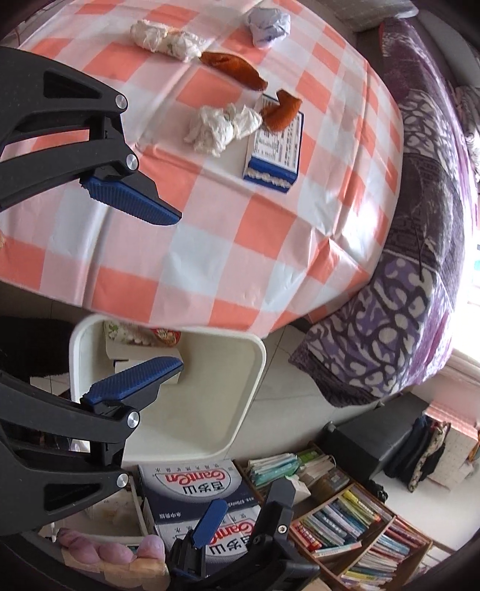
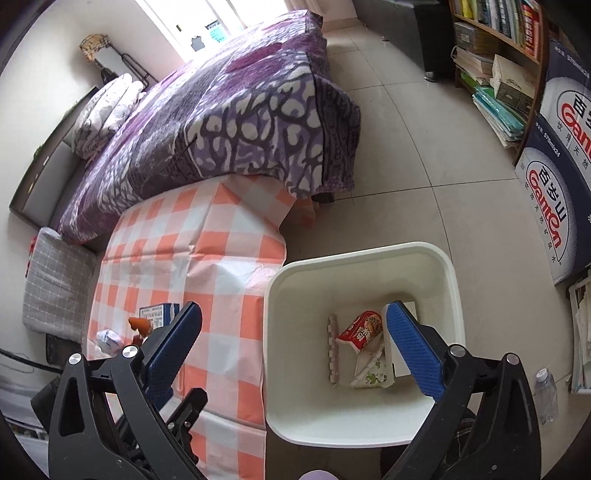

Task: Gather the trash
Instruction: 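Move both open tools back over the table toward the remaining trash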

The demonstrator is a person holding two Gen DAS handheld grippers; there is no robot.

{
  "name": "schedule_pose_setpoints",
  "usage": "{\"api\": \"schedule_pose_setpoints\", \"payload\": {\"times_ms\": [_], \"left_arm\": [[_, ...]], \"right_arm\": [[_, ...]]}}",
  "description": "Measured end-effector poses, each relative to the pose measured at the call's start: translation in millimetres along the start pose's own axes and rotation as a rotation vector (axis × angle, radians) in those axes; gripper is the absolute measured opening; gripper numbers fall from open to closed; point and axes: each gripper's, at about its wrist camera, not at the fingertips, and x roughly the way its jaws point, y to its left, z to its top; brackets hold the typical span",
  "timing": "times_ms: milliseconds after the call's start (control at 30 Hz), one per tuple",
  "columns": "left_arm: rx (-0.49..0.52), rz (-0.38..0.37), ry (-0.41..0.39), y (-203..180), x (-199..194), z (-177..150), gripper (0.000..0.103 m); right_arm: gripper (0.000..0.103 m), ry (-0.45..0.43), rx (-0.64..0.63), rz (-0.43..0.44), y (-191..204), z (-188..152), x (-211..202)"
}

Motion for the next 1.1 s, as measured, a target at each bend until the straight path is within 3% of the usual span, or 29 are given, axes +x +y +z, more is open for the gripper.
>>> {"api": "schedule_pose_setpoints", "payload": {"times_ms": [33, 200, 467, 700, 1000, 1100], "left_arm": [[-0.004, 0.029, -0.001, 7, -1, 0, 0.080], [0.025, 0.220, 0.022, 43, -3, 0, 0.081], [0.047, 0.442, 0.058, 119, -8, 5, 0.081], [-0.043, 0.412, 0.129, 176, -8, 4, 0.081], [-0.062, 0.392, 0.200, 202, 9, -10, 0.080], [-0.075, 0.384, 0.215, 210, 11, -15, 0.072]], "right_arm": [[0.096, 0.010, -0.018, -0.006, 7, -2, 4], [0.096, 0.028, -0.082, -0.016, 38, -14, 15], [0.096, 0.077, -0.203, -0.054, 90, -35, 45], [0.096, 0.109, -0.352, -0.078, 141, -63, 76], [0.096, 0.160, -0.433, -0.059, 183, -84, 109], [0.096, 0.186, -0.437, -0.036, 192, -89, 120]]}}
